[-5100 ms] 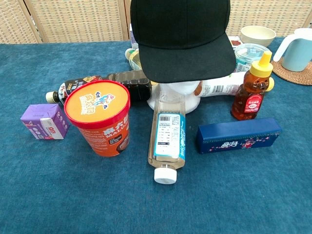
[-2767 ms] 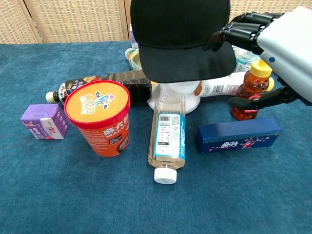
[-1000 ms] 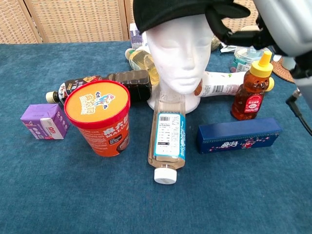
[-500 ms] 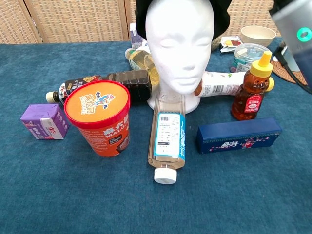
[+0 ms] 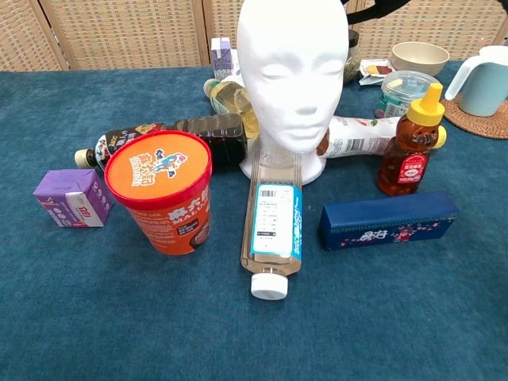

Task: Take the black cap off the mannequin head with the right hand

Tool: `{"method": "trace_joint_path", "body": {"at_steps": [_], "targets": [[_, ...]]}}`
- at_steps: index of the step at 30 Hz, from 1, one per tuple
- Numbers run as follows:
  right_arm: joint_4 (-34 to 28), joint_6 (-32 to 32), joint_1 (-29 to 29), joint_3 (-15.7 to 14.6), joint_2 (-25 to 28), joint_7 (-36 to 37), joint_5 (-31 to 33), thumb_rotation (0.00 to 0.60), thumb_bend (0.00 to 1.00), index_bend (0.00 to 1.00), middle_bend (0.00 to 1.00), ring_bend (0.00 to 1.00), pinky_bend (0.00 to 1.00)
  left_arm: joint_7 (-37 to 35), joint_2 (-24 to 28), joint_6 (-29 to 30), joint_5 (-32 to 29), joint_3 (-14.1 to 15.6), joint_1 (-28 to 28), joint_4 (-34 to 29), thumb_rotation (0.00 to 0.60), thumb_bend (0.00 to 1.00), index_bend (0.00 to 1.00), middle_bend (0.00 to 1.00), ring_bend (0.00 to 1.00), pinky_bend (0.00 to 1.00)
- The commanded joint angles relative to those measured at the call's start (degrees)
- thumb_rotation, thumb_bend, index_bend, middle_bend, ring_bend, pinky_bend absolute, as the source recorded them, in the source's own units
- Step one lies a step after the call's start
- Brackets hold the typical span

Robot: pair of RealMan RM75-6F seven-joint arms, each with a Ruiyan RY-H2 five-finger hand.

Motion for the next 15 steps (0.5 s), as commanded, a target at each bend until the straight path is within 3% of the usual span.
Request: {"method": "trace_joint_path", "body": {"at_steps": [1, 6, 15], "targets": [[1.8, 1.2, -2.1, -2.0, 1.5, 2.8, 0.5, 0.6, 0.52, 0.69, 0.73, 0.73, 0.86, 0.6, -0.1, -0.2, 0.2, 0.2, -0.1, -0.2, 0.6, 0.13, 0.0, 0.0, 0.0, 0.0], [4.9, 3.0, -5.3, -5.8, 1.5, 6.5, 0.4, 0.6, 0.52, 0.69, 0.73, 0.73, 0.86, 1.3, -0.2, -0.2, 1.0, 0.6, -0.1, -0.5, 0.6, 0.13, 0.0, 0.0, 0.0, 0.0], [12.0, 3.5, -7.4, -8.4, -0.8, 11.1, 2.0, 0.6, 0.52, 0.69, 0.73, 0.73, 0.85, 0.9, 0.0, -0.2, 1.4, 0.9, -0.1, -0.5, 0.6, 0.13, 0.0, 0.0, 0.0, 0.0]]}}
